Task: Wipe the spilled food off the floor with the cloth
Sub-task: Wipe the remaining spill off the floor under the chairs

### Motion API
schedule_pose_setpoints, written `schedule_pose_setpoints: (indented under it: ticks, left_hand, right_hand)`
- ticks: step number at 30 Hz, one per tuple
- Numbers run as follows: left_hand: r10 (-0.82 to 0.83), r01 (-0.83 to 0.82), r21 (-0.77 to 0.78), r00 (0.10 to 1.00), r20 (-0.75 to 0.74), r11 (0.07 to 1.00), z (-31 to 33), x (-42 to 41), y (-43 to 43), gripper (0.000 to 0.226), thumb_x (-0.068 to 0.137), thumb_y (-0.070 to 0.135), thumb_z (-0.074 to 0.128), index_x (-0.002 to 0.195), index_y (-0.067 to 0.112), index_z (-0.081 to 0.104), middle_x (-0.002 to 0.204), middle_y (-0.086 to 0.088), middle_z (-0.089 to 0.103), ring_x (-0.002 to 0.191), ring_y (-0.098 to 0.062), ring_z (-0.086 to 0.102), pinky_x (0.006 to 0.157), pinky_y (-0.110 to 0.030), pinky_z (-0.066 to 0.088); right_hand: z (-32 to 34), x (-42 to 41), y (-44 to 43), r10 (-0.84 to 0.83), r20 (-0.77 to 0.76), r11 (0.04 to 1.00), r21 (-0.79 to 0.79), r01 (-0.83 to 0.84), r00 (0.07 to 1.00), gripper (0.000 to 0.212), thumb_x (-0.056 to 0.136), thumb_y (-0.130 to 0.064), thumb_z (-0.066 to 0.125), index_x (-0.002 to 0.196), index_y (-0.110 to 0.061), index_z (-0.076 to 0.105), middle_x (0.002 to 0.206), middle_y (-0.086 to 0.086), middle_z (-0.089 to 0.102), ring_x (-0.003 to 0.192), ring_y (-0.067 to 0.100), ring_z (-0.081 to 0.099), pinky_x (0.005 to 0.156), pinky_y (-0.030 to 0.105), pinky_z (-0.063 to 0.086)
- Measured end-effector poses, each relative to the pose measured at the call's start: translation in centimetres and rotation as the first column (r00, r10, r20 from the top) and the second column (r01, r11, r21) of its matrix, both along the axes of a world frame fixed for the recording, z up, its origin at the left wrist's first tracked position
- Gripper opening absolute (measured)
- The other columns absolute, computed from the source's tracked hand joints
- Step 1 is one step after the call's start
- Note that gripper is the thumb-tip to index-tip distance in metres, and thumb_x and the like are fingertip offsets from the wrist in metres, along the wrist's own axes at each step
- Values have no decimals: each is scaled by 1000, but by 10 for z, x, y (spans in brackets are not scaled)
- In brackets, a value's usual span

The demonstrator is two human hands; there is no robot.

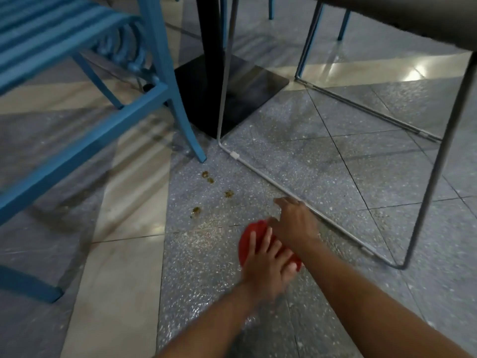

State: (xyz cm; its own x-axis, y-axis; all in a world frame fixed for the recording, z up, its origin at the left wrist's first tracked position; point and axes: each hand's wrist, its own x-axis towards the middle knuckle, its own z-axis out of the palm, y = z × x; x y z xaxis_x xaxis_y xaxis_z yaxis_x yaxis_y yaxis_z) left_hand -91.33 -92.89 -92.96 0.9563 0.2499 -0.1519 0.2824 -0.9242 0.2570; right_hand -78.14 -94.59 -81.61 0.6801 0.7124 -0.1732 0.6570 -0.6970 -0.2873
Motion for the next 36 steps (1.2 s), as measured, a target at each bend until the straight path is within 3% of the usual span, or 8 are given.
schedule_pose_setpoints:
  ticks: [5, 10, 16, 20, 27, 30, 33, 36]
  left_hand:
    - [428, -436, -36, 894, -130, 899, 5, -11, 103, 65, 108, 67, 6, 168, 45, -8, 174, 3, -26, 162, -31, -25, 127, -66, -15]
    - [125, -124, 21, 989, -77, 992, -13, -153, 98, 62, 110, 63, 26, 169, 45, 17, 181, 7, 9, 167, -27, 11, 130, -64, 13]
    - [520, -526, 27, 830, -203, 850, 4, -117, 203, 65, 108, 65, 10, 169, 46, -5, 177, 8, -21, 165, -27, -16, 130, -61, -9]
    - [555, -580, -63, 800, -226, 812, 13, -41, 190, 63, 112, 52, 8, 170, 36, -11, 177, 0, -24, 163, -33, -23, 130, -65, -10]
    - [12, -10, 21, 996, -91, 1000, -15, -156, 110, 60, 113, 58, 23, 170, 41, 19, 180, 5, 12, 167, -27, 12, 130, -60, 16]
    - [171, -164, 68, 978, -116, 984, -7, -151, 167, 65, 109, 67, 22, 169, 45, 14, 180, 6, 6, 167, -28, 11, 132, -58, 8]
    - [482, -499, -37, 851, -208, 866, 11, -67, 195, 67, 110, 60, 16, 170, 39, -6, 178, 3, -19, 165, -32, -17, 130, -62, -12]
    - [422, -461, -123, 872, -249, 879, 21, 12, 170, 67, 113, 52, 19, 170, 33, -10, 176, -3, -25, 161, -37, -27, 128, -65, -16]
  right_hand:
    - [10, 12, -8, 48, 31, 999, 19, -49, 998, 62, 92, -47, 68, 145, -20, 53, 144, 6, 58, 131, 30, 52, 109, 40, 43]
    - [6, 15, -3, 50, 6, 997, 60, -50, 999, 64, 92, -57, 63, 145, -22, 53, 145, 5, 57, 131, 30, 52, 109, 41, 42]
    - [-4, -3, -1, 54, -31, 997, 60, -52, 998, 66, 93, -61, 57, 148, -25, 50, 151, -1, 52, 137, 26, 49, 111, 40, 42]
    - [-1, -1, -1, 52, -23, 997, 59, -51, 998, 66, 93, -61, 58, 148, -24, 50, 151, 1, 52, 137, 26, 49, 112, 39, 40]
    - [4, 19, 2, 22, 11, 1000, 14, -22, 1000, 66, 95, -64, 52, 148, -24, 49, 148, 5, 54, 134, 31, 49, 109, 44, 41]
    - [0, 11, 3, 27, 6, 1000, -12, -27, 1000, 66, 95, -64, 51, 149, -26, 47, 150, 4, 52, 135, 31, 49, 110, 43, 39]
    - [-1, -11, 15, 72, -35, 997, -26, -73, 997, 67, 95, -66, 48, 150, -27, 45, 154, 2, 49, 139, 28, 45, 115, 43, 38]
    - [1, -27, 30, 112, -14, 994, -16, -112, 994, 65, 95, -65, 48, 149, -28, 47, 153, 0, 50, 139, 27, 47, 113, 46, 39]
